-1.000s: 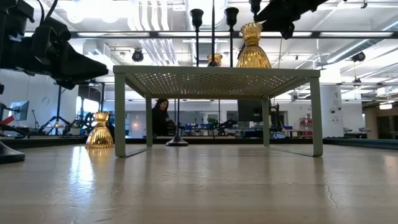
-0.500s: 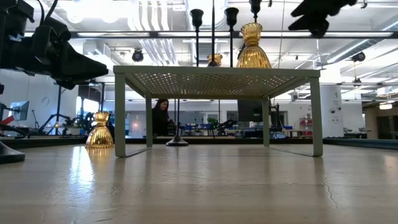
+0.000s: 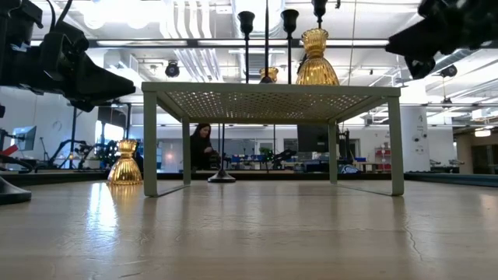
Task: Pick & Place candle stick holders
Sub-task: Put the yellow glass on the shelf
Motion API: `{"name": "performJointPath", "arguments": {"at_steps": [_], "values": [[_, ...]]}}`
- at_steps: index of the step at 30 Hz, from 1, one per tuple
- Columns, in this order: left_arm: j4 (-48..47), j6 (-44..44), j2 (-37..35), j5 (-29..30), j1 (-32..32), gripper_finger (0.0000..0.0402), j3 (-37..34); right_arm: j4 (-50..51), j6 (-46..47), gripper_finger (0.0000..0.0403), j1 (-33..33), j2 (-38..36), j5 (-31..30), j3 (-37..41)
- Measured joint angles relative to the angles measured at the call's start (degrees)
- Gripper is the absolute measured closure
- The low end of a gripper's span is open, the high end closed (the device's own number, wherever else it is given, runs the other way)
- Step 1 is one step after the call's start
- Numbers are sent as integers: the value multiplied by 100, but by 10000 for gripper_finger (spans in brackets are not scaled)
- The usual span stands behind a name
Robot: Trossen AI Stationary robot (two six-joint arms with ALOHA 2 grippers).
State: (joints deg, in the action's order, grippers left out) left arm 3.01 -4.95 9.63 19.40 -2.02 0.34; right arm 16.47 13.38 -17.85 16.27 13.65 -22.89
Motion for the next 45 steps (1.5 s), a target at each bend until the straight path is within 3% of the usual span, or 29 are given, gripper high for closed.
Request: {"name": "performJointPath", "arguments": {"at_steps": [8, 11, 18, 27, 39, 45], "values": [[2, 0, 0, 0, 0, 280, 0, -343, 55, 386, 0, -1611, -15, 816], [2, 0, 0, -1, 0, 280, 0, -880, 131, 393, -1, -1612, 28, 1036], [4, 0, 4, -2, 0, 280, 0, -1100, -225, 394, 0, -1449, 133, 1407], [4, 0, 5, -2, 1, 280, 0, -478, -190, 394, 0, -1589, 129, 1818], [167, -13, 19, 0, 2, 280, 0, -469, -41, 394, -2, -1501, 129, 1786], [347, -398, 35, -7, 0, 280, 0, -468, 687, 394, -2, -1503, 131, 1786]]}}
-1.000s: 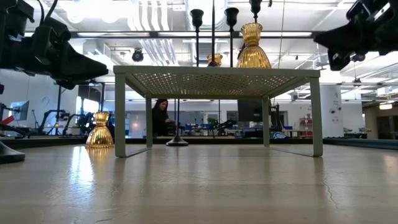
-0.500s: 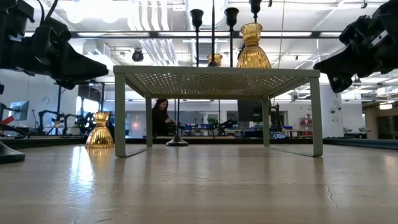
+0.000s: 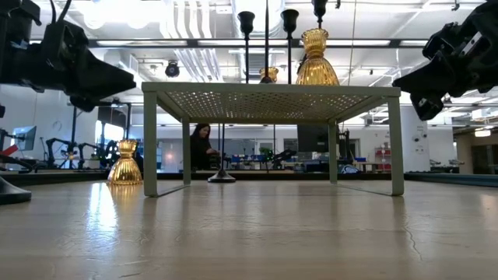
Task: Pick & Place candle stick holders
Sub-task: Put the yellow glass on the shelf
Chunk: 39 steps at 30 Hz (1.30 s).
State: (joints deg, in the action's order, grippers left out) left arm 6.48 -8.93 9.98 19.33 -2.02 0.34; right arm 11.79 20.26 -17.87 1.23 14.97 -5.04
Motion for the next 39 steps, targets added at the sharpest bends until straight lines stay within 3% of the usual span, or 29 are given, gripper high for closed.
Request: {"name": "performJointPath", "arguments": {"at_steps": [5, 8, 12, 14, 17, 25, 35, 39], "values": [[91, 19, -3, 164, 0, 280, 0, 0, 10, 394, 0, 0, 2, 0], [-410, 253, 1, 434, -1, 280, 77, 0, 12, 394, 0, 5, 2, 0], [-1726, -314, 13, 1705, 0, 280, 425, -2, 12, 394, 0, 4, 5, 0], [-2293, -699, 28, 2034, 4, 280, 549, -2, 12, 394, 0, 4, 4, 0], [-2910, -1372, 40, 2052, -2, 280, 664, -2, 12, 394, 0, 7, 4, 0], [-2950, -1714, 388, 2026, 4, 280, 677, -6, 12, 394, 0, 7, 2, 0], [-3045, -2103, 1525, 2132, 11, 280, 778, -4, 13, 394, 0, 2, -3, 0], [-3052, -2426, 2025, 2504, 11, 280, 780, -4, 13, 394, 0, 2, -3, 0]]}}
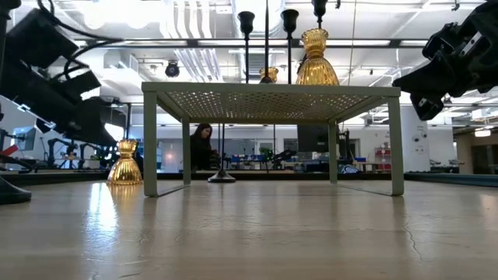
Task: Pick & Place candle stick holders
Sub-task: Put the yellow glass on the shelf
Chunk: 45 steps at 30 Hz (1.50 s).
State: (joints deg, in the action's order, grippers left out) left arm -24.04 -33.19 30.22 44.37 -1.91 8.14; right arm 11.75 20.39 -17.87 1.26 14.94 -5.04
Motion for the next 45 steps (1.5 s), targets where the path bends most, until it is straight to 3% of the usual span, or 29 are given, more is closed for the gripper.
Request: {"name": "performJointPath", "arguments": {"at_steps": [3, 9, 13, 22, 26, 32, 45], "values": [[-8, -367, 310, 303, 0, 280, 0, 0, -1, 394, 0, 0, 0, 0], [4, -832, 795, 309, 0, 274, 0, 0, -1, 394, 0, 0, 0, 0], [227, -937, 1068, 332, 0, 243, -4, 0, -1, 394, 0, 0, 0, 1], [810, -1534, 1508, 978, 4, 164, -8, 2, -1, 394, 0, 6, 0, 0], [1412, -1254, 1731, 998, 4, 159, -7, 2, -1, 394, -1, 8, 0, 1], [1873, -1115, 2086, 1480, 53, 158, -9, 4, -1, 394, -2, 8, -1, 0], [3039, -1092, 2886, 1387, 465, 158, -90, 4, -1, 394, -2, 8, -3, 0]]}}
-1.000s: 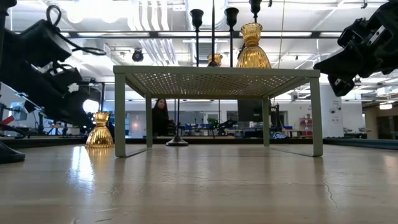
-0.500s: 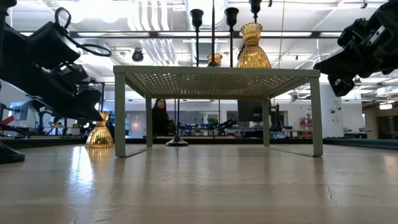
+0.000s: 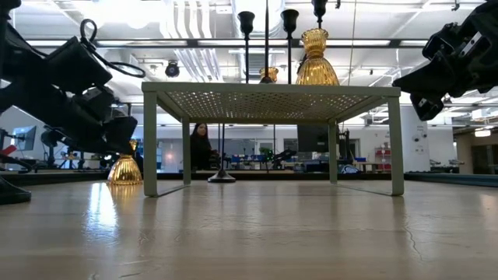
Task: Pick & Place candle stick holders
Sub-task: Put the yellow glass on the shelf
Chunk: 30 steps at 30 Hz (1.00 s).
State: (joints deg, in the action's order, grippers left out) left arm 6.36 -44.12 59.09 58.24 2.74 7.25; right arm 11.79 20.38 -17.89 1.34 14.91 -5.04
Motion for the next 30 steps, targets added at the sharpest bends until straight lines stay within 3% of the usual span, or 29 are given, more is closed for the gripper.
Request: {"name": "performJointPath", "arguments": {"at_steps": [21, 26, 30], "values": [[1830, 45, 1476, 325, 748, 162, -4, 13, -151, 394, 0, -4, -308, 2], [2372, 48, 1927, 337, 831, 187, -4, 14, -151, 394, 0, -4, -306, 2], [2636, 57, 2209, 371, 831, 230, 29, 15, -151, 394, 0, -4, -303, 2]]}}
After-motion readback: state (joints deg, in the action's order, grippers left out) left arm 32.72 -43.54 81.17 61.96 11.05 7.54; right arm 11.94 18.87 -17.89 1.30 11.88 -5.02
